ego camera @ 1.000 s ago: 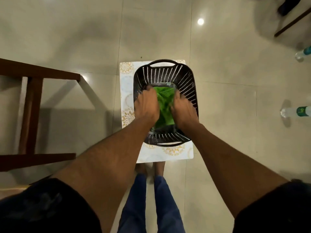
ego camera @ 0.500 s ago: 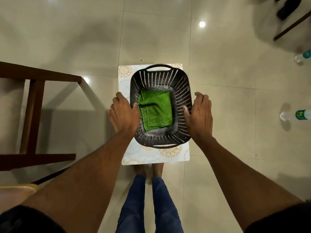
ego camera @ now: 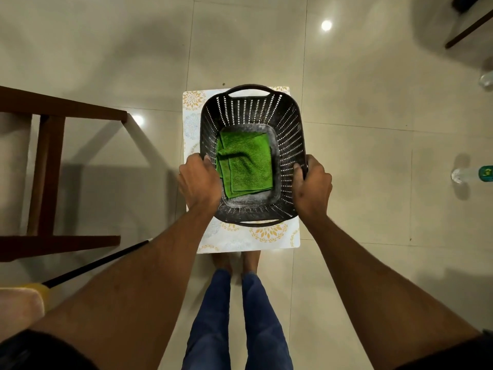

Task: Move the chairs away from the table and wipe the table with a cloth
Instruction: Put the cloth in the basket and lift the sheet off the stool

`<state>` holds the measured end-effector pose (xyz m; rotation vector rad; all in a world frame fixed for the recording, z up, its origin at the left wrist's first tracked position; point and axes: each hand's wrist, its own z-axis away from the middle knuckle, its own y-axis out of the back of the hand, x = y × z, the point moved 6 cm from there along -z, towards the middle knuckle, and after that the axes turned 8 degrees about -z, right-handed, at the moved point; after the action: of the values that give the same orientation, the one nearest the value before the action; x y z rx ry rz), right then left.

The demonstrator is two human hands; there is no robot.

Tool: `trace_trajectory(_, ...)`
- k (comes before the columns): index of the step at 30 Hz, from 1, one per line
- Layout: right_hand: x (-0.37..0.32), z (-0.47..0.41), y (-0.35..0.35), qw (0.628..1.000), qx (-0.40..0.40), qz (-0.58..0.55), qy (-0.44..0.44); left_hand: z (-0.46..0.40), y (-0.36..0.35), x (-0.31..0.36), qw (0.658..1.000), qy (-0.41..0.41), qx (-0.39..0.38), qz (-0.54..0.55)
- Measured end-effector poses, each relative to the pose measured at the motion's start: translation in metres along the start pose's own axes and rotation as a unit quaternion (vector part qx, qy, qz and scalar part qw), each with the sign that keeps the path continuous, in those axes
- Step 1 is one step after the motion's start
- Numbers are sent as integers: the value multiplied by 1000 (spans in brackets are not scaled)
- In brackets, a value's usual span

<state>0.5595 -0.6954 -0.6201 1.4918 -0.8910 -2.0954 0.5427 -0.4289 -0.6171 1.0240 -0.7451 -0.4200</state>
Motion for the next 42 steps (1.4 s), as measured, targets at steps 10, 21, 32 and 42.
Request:
trace_trajectory(10,22,-49,67,994,112,-2,-20,7,22,32,987,-106,33,113)
trace_trajectory(21,91,-44,125,987,154,17,-50,20,-34,-113,964,188,-189,16)
trace_trajectory(32,125,-8,121,986,145,2,-86,19,-29,-119,957,251,-138,53)
trace_trajectory(42,121,-15,116,987,145,-16,-61,12,6,-81,941,173,-130,261)
